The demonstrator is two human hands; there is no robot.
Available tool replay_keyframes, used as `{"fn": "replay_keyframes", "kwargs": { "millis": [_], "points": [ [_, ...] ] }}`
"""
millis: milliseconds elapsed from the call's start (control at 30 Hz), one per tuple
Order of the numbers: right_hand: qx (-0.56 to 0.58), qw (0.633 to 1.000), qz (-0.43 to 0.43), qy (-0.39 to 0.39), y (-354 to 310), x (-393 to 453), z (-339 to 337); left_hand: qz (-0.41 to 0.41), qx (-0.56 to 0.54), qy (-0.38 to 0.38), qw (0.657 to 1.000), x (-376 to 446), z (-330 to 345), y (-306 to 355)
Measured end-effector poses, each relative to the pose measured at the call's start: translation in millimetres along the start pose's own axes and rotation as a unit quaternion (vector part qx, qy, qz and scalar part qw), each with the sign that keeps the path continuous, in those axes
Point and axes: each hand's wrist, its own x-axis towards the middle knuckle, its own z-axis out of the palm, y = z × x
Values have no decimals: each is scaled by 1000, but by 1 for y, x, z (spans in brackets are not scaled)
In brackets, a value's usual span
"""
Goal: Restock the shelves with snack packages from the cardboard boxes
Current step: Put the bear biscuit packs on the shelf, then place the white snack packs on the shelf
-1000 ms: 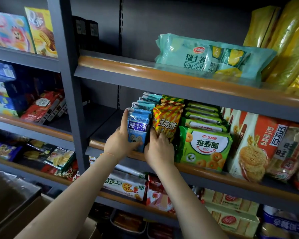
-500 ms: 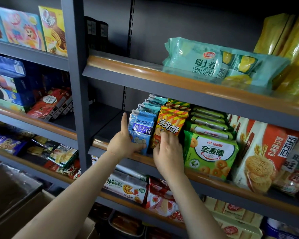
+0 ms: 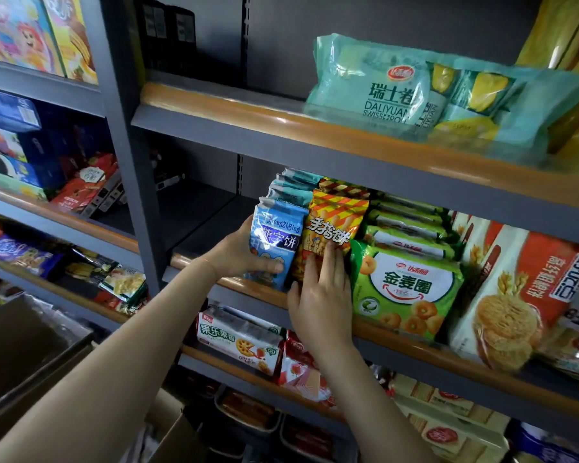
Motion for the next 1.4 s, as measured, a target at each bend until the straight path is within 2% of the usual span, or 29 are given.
{"fn": "replay_keyframes", "kwargs": {
  "millis": [100,200,267,367,500,700,833,1067,1167,1233,1333,1400],
  "points": [
    [17,1000,-5,6,4,1,-1,5,-40,4,999,0,1,7],
    [73,997,-18,30,4,5,-4,-11,-130,63,989,0,4,17],
    [107,992,-42,45,0,10,-4,-28,-182,94,978,0,8,22],
    [105,990,-85,41,-6,18,-2,-51,-226,97,968,3,14,29],
    [74,993,-87,44,-6,28,5,-62,-262,62,961,11,10,29],
    [84,994,-57,45,-9,27,7,-59,-309,-19,949,25,-5,20],
    [53,998,-38,27,-13,28,7,-29,-341,-68,937,27,0,23],
    [34,999,0,20,-24,23,5,-12,-289,-90,953,25,-3,27],
    [31,999,-2,38,-30,20,-2,8,-225,-53,973,11,-7,30],
    [39,995,-18,94,-41,18,-6,15,-203,24,979,-6,-13,25],
    [53,982,-31,179,-66,13,-9,22,-230,159,960,-44,-31,14],
    [42,980,-28,191,-80,10,-5,6,-241,214,947,-77,-46,0]
  ]
}}
